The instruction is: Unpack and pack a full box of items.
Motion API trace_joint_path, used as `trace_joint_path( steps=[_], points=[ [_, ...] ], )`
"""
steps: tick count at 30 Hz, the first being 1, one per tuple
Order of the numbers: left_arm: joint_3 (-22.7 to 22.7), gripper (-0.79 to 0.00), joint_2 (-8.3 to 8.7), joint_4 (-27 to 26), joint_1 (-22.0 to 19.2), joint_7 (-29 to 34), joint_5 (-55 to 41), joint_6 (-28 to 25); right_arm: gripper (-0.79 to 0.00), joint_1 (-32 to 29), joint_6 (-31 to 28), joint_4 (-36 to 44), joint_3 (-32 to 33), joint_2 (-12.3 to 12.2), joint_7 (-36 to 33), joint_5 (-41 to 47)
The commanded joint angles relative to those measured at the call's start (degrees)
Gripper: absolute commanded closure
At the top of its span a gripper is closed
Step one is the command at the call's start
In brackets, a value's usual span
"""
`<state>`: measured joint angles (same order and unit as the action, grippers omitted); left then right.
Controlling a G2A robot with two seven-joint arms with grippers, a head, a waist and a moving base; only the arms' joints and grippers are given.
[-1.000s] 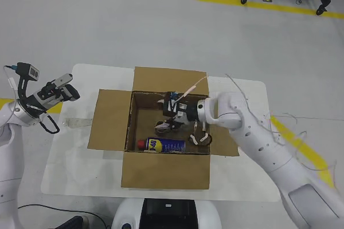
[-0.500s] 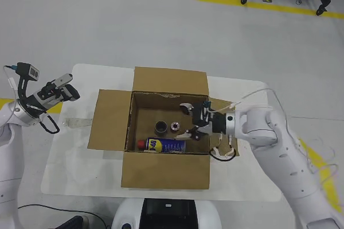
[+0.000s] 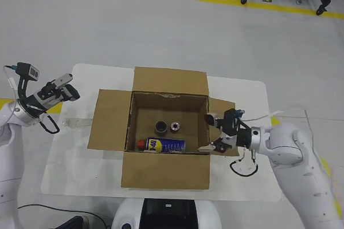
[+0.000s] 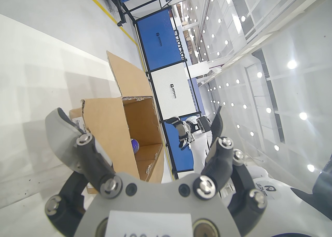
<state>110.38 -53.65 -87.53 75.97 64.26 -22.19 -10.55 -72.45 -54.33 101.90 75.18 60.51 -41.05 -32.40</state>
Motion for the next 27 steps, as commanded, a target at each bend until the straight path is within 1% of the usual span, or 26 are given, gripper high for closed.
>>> trace_joint_path(
  steps=[1, 7, 12, 19, 22, 27],
  points=[
    [0.0, -0.785, 0.00, 0.0, 0.0, 0.0, 0.0, 0.0, -0.785, -2.0, -0.5, 0.4, 2.1, -0.4, 1.2, 0.2],
    [0.0, -0.785, 0.00, 0.0, 0.0, 0.0, 0.0, 0.0, -0.785, -7.5, -0.8, 1.7, 7.6, -1.5, 3.7, 0.0],
    [0.0, -0.785, 0.00, 0.0, 0.0, 0.0, 0.0, 0.0, -0.785, -11.0, -0.1, 2.8, 10.5, -2.2, 5.5, 0.1],
    [0.0, -0.785, 0.00, 0.0, 0.0, 0.0, 0.0, 0.0, -0.785, -15.4, 2.9, 3.5, 15.0, -2.8, 8.0, -0.6],
    [0.0, -0.785, 0.00, 0.0, 0.0, 0.0, 0.0, 0.0, -0.785, -16.7, 3.2, 4.2, 16.2, -3.0, 9.2, -1.0],
    [0.0, -0.785, 0.00, 0.0, 0.0, 0.0, 0.0, 0.0, -0.785, -16.7, 3.2, 4.2, 16.2, -3.0, 9.2, -1.0]
  ],
)
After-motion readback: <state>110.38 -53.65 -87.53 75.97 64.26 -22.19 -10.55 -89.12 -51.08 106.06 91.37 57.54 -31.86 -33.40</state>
